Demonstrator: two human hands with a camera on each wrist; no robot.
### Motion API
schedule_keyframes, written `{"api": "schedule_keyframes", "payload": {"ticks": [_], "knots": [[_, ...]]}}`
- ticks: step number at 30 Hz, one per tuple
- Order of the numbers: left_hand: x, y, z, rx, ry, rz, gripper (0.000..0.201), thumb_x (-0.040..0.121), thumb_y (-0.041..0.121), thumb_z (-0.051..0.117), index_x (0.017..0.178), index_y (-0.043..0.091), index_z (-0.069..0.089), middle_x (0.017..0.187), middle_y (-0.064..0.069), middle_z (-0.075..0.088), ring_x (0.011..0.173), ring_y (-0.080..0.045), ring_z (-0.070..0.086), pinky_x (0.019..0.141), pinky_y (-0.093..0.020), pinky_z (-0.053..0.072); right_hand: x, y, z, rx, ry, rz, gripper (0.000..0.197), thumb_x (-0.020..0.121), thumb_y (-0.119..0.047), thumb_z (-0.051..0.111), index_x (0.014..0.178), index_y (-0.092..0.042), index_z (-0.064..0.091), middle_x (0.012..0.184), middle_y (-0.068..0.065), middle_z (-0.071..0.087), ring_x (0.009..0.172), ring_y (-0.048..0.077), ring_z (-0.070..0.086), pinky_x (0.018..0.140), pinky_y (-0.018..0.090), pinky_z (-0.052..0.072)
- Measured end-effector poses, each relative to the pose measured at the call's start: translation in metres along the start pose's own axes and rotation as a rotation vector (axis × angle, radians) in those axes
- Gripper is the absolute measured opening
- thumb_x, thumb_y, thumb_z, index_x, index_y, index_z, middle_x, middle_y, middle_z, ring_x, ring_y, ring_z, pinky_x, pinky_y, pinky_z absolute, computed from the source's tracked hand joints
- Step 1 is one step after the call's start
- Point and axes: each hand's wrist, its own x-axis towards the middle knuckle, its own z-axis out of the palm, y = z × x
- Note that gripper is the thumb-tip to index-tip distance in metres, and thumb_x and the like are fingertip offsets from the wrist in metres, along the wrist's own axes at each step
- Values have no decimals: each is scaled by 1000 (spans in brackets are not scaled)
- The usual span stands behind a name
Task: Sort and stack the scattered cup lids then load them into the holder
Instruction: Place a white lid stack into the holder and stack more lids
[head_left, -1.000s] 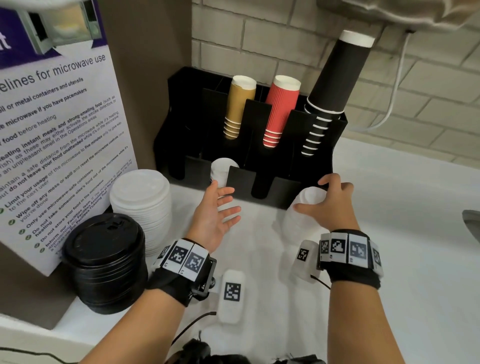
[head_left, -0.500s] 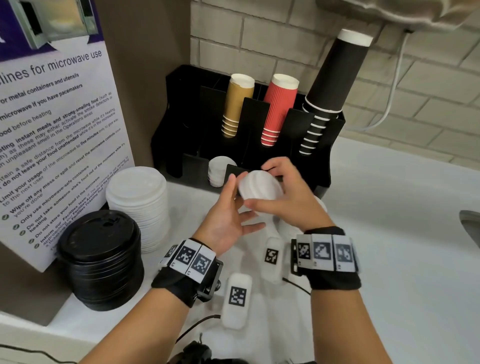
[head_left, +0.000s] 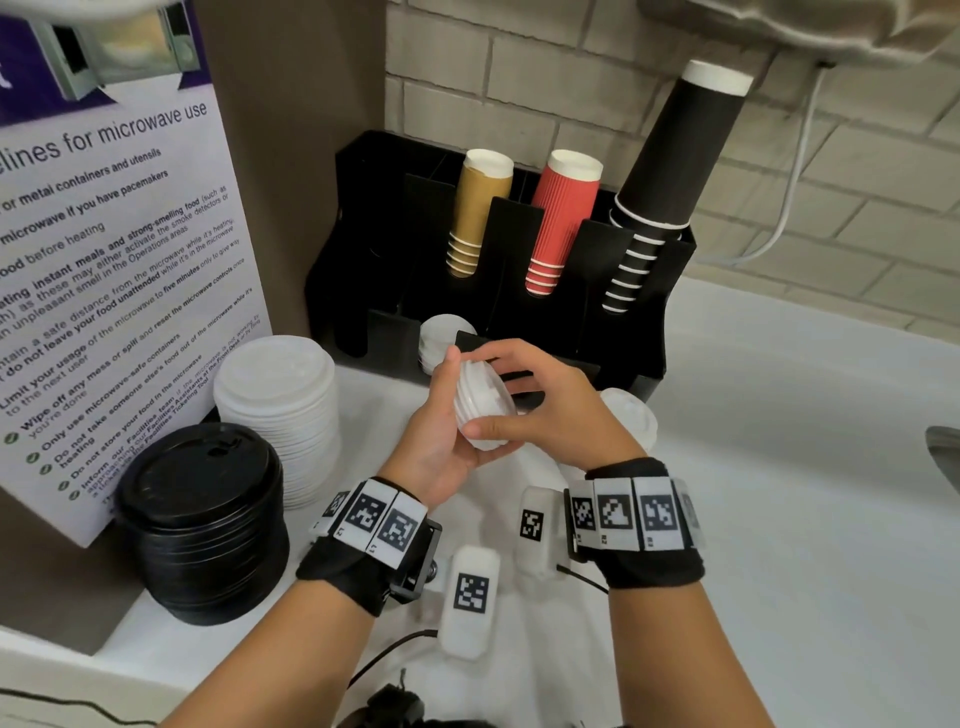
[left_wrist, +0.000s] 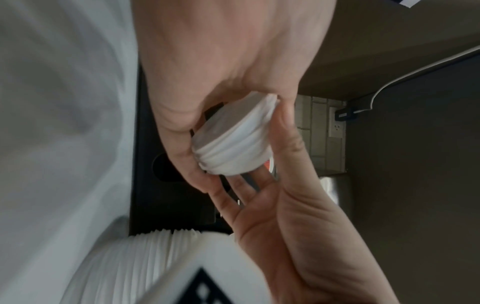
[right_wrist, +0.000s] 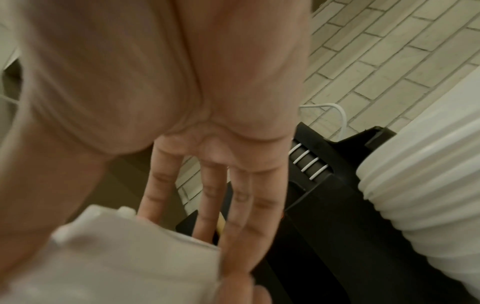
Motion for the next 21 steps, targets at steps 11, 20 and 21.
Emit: {"api": "schedule_keyframes", "payload": {"ticks": [11, 20, 21], "knots": [[1, 4, 1, -54, 2, -3, 69, 81, 63, 49, 137, 22, 51, 127, -12, 65, 105, -22, 70, 76, -41, 59, 7, -1, 6, -92, -9, 3, 67, 64, -23, 87, 122, -30, 54, 117, -4, 58, 107, 11, 56, 88, 31, 53], [7, 13, -14, -77, 169, 72, 50, 96, 61, 35, 134, 32, 51, 135, -5, 53, 116, -26, 58, 86, -44, 54, 48, -22, -14, -92, 110, -77, 65, 62, -16, 84, 119, -21, 54, 117, 5, 53, 104, 16, 56, 86, 28, 52], [8, 12, -16, -78, 213, 57, 43, 97, 57, 38, 125, 30, 56, 131, -5, 53, 112, -26, 59, 81, -40, 54, 61, -25, -16, -118, 163, -91, 66, 62, -15, 84, 121, -18, 53, 118, 7, 51, 105, 19, 54, 87, 30, 50]]}}
